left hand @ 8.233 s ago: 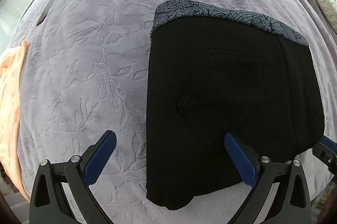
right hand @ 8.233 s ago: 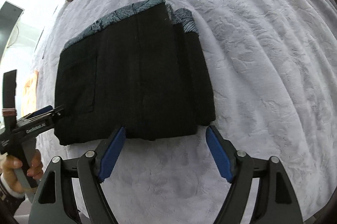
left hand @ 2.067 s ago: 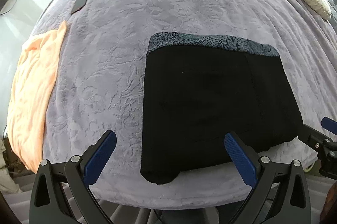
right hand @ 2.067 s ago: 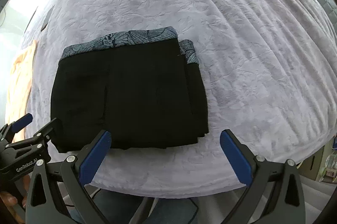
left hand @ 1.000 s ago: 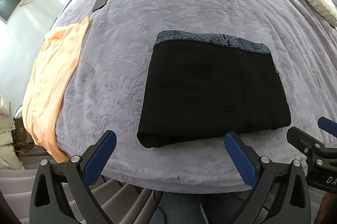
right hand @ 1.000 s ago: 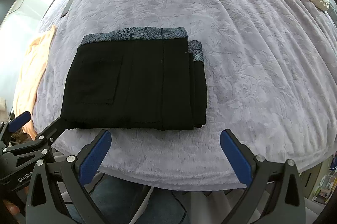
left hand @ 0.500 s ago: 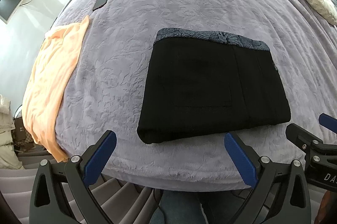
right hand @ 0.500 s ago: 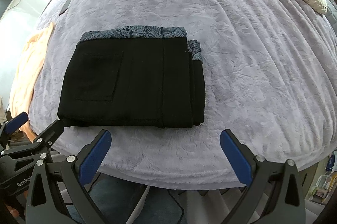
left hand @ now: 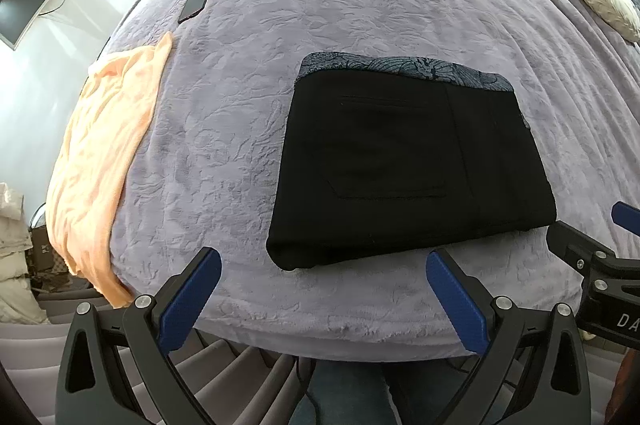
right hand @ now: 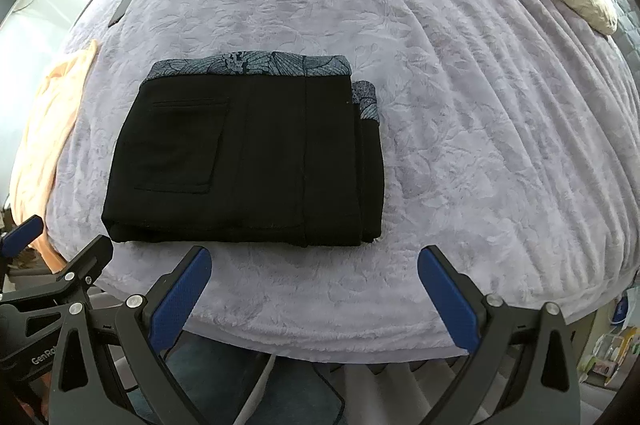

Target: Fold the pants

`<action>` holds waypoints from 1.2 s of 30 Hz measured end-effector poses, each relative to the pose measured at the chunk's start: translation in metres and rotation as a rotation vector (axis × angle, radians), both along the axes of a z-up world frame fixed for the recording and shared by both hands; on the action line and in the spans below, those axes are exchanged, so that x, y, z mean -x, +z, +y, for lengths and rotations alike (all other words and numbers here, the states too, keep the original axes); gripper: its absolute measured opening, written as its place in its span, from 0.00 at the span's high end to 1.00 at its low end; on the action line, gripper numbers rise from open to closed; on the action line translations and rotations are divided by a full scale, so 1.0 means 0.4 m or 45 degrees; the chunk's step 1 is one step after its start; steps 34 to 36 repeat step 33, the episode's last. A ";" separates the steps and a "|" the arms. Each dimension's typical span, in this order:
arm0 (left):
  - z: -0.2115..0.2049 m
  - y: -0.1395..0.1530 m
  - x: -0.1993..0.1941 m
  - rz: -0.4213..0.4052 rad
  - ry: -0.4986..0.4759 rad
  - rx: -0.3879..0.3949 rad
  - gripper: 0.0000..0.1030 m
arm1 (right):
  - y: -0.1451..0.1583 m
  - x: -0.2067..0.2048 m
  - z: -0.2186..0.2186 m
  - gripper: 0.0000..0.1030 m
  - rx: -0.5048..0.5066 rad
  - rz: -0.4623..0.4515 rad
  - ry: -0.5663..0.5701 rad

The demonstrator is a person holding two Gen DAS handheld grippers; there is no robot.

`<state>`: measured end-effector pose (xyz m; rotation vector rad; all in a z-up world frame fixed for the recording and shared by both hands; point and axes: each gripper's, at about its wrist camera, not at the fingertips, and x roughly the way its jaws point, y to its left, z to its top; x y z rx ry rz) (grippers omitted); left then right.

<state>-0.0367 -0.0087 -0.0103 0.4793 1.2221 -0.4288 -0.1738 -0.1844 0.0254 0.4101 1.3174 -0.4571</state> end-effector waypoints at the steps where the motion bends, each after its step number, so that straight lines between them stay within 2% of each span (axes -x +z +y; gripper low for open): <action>1: -0.001 0.000 0.000 -0.002 -0.001 -0.002 0.00 | 0.000 0.000 0.001 0.00 0.003 0.001 0.004; 36: -0.024 -0.004 0.004 -0.001 -0.039 0.000 0.00 | -0.008 0.003 -0.009 0.00 0.003 0.012 -0.008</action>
